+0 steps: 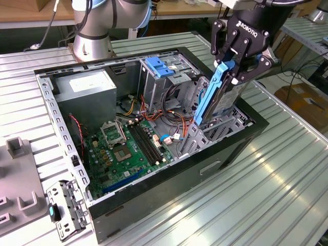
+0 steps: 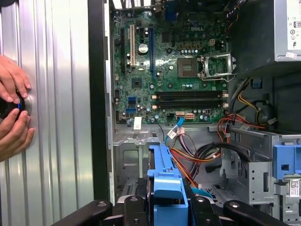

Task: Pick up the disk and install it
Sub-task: 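Insert the disk into the insertion slot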

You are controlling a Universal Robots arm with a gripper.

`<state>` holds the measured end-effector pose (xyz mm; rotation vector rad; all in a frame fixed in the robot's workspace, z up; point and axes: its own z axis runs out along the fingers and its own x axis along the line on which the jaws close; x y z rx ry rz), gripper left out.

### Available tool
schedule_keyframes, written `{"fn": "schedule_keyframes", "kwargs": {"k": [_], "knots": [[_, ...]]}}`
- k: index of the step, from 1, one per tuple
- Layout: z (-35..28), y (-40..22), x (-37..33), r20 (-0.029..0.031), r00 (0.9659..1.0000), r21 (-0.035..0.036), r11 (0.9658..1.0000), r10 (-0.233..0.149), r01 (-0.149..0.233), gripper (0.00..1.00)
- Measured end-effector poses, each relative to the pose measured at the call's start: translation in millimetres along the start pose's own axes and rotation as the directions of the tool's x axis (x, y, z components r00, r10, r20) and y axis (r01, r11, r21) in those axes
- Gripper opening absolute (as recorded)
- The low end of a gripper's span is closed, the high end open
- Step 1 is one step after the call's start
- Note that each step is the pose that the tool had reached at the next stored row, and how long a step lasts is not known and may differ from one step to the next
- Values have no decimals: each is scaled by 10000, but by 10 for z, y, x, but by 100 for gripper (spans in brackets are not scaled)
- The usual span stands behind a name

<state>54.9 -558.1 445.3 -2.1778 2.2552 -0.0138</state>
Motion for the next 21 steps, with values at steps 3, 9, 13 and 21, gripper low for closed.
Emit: {"fn": "schedule_keyframes", "kwargs": {"k": [3,9,13,21], "knots": [[22,-1,5,-9,10000,0,10000,2,-2,37],[68,-2,25,-14,10000,0,10000,11,-11,37],[85,-3,32,-9,10000,1,10000,14,-14,37],[111,-5,36,-11,10000,0,10000,17,-17,37]]}}
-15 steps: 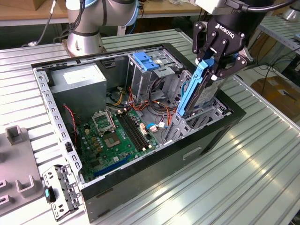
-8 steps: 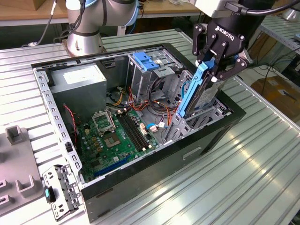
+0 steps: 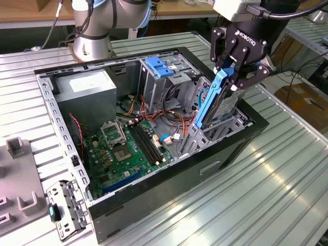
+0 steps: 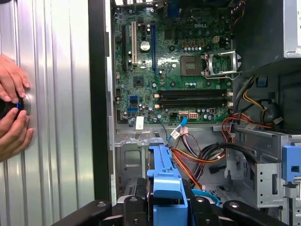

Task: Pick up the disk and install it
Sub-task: 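Insert the disk into the insertion slot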

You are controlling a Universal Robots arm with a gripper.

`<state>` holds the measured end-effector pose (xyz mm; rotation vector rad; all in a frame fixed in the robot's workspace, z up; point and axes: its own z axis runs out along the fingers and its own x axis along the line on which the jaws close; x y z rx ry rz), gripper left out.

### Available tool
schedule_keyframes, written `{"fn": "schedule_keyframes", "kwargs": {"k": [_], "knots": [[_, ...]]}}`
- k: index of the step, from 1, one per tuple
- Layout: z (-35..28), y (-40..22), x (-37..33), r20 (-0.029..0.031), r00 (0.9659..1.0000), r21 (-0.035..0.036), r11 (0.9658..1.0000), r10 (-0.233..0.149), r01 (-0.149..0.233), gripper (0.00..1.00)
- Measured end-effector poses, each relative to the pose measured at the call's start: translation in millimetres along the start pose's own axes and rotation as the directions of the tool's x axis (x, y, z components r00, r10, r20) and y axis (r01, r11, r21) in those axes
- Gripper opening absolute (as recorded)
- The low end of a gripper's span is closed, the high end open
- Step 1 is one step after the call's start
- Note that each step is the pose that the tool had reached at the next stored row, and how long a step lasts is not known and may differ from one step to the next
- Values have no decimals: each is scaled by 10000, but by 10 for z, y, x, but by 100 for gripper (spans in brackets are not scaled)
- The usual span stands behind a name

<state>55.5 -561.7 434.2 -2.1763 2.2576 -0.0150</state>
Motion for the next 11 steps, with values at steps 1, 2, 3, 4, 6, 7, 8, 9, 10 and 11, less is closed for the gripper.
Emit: {"fn": "schedule_keyframes", "kwargs": {"k": [1,2,3,4,6,7,8,9,10,11], "knots": [[7,0,0,1,10000,0,10000,0,0,37],[18,0,0,0,10000,0,10000,0,0,37],[118,1,0,0,10000,-2,10000,0,0,37],[297,1,-1,1,10000,-2,10000,0,0,37],[494,-1,-1,0,10000,-3,10000,0,0,37],[514,-1,-1,2,10000,-3,10000,0,0,37],[531,-1,-1,0,10000,-4,10000,1,-1,37],[548,-2,-2,0,10000,-5,10000,0,0,37],[566,-2,-2,-2,10000,-6,10000,0,0,37],[584,-2,-2,-1,10000,-6,10000,0,0,37]]}}
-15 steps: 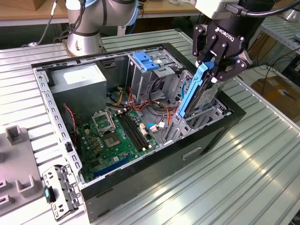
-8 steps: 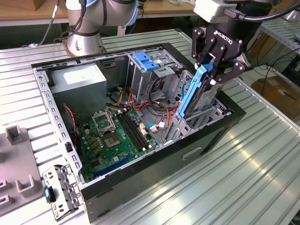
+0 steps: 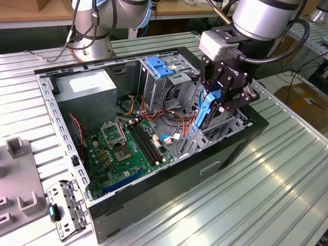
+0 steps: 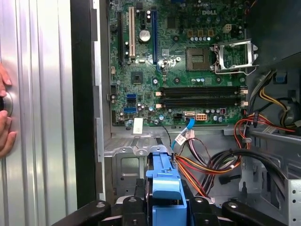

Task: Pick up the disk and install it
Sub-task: 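Insert the disk into the insertion slot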

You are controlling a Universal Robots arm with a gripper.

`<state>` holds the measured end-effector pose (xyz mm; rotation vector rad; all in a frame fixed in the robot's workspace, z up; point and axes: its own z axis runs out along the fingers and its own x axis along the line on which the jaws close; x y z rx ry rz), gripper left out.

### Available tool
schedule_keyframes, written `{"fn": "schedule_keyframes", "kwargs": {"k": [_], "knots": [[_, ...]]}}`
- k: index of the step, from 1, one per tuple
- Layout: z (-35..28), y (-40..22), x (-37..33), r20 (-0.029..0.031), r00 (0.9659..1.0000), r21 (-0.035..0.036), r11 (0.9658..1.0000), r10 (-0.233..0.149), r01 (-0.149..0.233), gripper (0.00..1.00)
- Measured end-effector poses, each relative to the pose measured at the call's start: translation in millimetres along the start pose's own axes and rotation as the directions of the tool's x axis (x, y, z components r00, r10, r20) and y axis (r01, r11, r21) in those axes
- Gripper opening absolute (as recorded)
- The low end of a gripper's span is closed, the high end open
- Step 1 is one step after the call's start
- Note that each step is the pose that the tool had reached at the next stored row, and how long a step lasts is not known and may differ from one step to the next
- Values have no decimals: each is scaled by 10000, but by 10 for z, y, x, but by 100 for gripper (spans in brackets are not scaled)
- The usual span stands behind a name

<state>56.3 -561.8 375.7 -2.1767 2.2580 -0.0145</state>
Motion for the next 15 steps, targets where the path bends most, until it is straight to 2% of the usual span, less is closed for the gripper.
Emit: {"fn": "schedule_keyframes", "kwargs": {"k": [2,12,14,15], "knots": [[20,0,0,2,10000,-1,10000,0,0,37],[20,0,0,-3,10000,-1,10000,0,0,38],[20,0,0,-4,10000,-1,10000,0,0,51],[20,0,0,-4,10000,-1,10000,0,0,51]]}}
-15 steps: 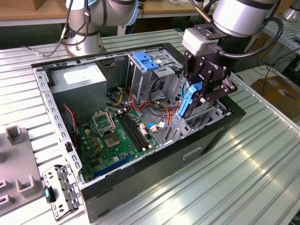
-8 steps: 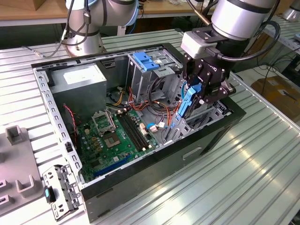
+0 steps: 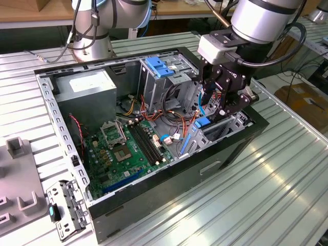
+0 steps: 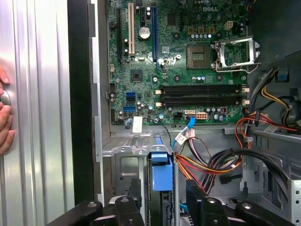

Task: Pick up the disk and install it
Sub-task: 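Insert the disk into the insertion slot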

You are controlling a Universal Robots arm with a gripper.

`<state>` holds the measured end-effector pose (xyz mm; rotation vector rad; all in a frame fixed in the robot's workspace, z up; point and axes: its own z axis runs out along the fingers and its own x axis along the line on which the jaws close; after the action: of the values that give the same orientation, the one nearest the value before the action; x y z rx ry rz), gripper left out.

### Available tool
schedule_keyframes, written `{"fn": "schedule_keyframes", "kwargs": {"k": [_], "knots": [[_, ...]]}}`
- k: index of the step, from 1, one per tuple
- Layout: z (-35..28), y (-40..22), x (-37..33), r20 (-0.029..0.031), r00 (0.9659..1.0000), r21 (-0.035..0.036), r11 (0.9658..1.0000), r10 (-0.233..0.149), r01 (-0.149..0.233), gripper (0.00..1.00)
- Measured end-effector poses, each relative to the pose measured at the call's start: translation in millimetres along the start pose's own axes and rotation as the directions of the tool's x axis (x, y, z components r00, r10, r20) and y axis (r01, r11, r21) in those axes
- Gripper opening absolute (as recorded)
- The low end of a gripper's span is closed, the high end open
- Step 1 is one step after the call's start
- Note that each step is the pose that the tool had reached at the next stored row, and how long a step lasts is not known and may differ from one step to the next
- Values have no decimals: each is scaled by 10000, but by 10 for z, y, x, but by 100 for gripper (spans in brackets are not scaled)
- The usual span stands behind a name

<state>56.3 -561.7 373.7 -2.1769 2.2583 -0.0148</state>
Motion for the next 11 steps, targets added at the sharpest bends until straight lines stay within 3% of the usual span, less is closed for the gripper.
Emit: {"fn": "schedule_keyframes", "kwargs": {"k": [3,6,7,11], "knots": [[0,0,0,-1,10000,0,10000,0,0,49],[12,0,0,0,10000,0,10000,0,0,30],[28,0,0,0,10000,0,10000,0,0,30],[108,2,5,-3,10000,1,10000,1,-1,12]]}}
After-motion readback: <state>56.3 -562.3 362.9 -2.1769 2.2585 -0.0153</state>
